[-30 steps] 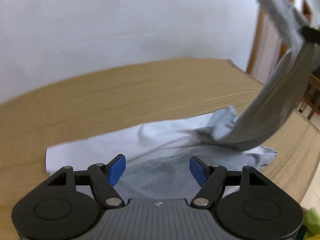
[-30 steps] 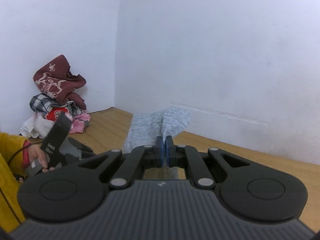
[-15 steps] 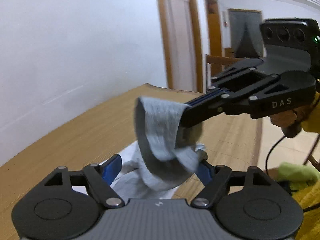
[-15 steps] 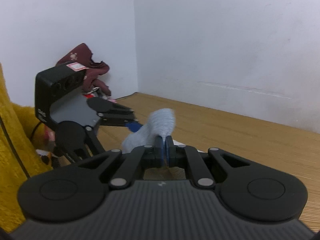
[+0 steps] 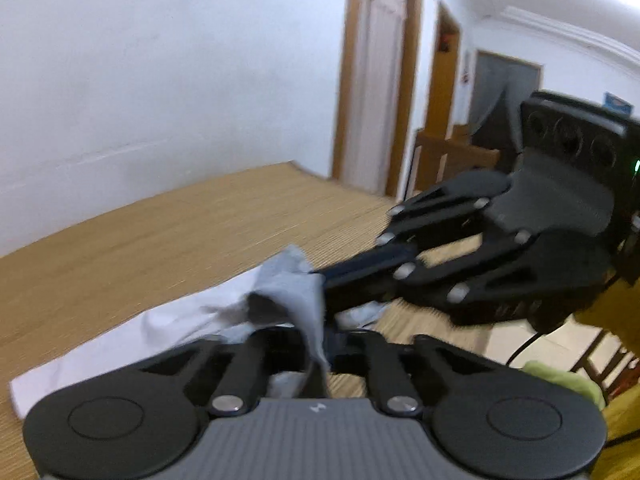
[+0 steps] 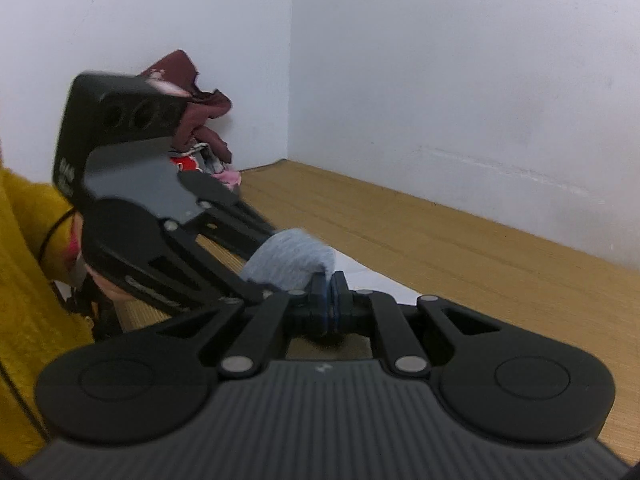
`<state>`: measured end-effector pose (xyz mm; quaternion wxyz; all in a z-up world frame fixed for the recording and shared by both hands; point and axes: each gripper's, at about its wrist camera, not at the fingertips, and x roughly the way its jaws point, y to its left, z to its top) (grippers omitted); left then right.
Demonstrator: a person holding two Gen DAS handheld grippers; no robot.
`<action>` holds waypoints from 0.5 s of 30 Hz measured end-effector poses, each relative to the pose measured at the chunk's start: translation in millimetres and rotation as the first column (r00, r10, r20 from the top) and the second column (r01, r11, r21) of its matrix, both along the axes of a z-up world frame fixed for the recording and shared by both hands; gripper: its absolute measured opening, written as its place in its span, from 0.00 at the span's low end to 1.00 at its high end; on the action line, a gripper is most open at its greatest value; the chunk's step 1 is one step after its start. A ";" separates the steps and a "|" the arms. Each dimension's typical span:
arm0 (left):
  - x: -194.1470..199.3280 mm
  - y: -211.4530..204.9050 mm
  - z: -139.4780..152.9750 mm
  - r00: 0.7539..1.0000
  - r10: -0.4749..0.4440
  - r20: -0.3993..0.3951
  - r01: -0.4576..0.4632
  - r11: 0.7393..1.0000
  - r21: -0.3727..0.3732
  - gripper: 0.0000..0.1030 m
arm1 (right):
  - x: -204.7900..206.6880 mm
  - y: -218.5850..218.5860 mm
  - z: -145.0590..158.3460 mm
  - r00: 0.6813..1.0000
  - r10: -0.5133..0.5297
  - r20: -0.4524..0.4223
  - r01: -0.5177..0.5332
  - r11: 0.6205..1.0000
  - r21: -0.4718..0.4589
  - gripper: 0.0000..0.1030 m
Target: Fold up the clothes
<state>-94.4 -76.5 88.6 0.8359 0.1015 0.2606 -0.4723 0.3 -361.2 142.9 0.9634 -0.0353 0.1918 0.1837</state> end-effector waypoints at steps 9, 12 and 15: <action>9.9 25.5 16.5 0.985 0.169 -0.044 -0.172 0.983 -0.063 0.05 | -24.1 -57.1 -43.4 0.969 -0.217 -0.116 0.168 0.927 -0.335 0.67; -1.8 25.0 29.3 0.979 0.192 -0.062 -0.195 0.979 -0.054 0.05 | -0.9 -87.2 -66.9 0.960 -0.232 -0.155 0.155 0.906 -0.393 0.67; -9.3 16.9 45.2 0.975 0.215 -0.060 -0.218 0.975 -0.052 0.05 | 30.9 -118.8 -79.1 0.963 -0.207 -0.175 0.133 0.923 -0.362 0.67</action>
